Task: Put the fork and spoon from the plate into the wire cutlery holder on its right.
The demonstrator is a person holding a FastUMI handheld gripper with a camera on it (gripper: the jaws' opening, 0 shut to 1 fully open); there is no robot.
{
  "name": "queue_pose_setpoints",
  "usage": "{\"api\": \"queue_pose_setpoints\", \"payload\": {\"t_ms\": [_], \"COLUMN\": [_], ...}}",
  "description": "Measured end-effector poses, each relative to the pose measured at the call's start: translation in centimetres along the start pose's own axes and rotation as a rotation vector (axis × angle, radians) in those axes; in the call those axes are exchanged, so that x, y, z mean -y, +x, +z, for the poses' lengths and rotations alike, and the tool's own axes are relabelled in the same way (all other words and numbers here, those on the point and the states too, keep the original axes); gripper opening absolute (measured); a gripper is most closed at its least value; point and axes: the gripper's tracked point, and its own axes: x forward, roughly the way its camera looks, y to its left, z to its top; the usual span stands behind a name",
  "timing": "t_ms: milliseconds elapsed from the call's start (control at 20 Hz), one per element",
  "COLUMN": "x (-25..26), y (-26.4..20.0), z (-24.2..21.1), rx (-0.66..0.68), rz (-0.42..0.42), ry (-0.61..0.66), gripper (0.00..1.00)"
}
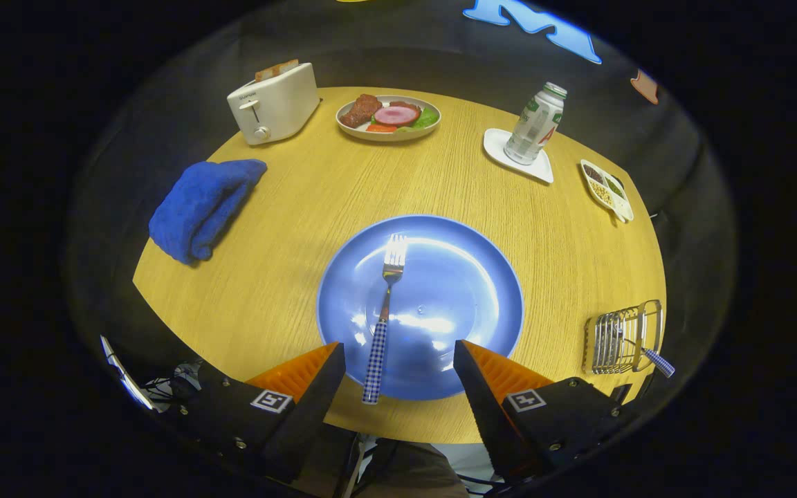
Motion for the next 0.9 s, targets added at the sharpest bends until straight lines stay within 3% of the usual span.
{"api": "queue_pose_setpoints", "payload": {"t_ms": [150, 200, 250, 500, 600, 800, 850, 900], "x": [0.2, 0.2, 0.2, -0.2, -0.6, -0.5, -0.1, -0.1], "y": [0.9, 1.5, 1.6, 2.9, 4.1, 4.0, 2.2, 4.1], "z": [-0.7, -1.0, -1.2, -1.1, -2.0, -3.2, -2.1, -3.0], "rx": [-0.035, -0.049, -0.067, -0.093, -0.130, -0.172, -0.189, -0.184], "rz": [0.007, 0.012, 0.012, 0.053, 0.069, 0.089, 0.076, 0.079], "ry": [0.007, 0.003, -0.004, -0.035, -0.025, -0.028, -0.049, -0.058], "gripper": [0.96, 0.90, 0.75, 0.74, 0.14, 0.18, 0.02, 0.02]}}
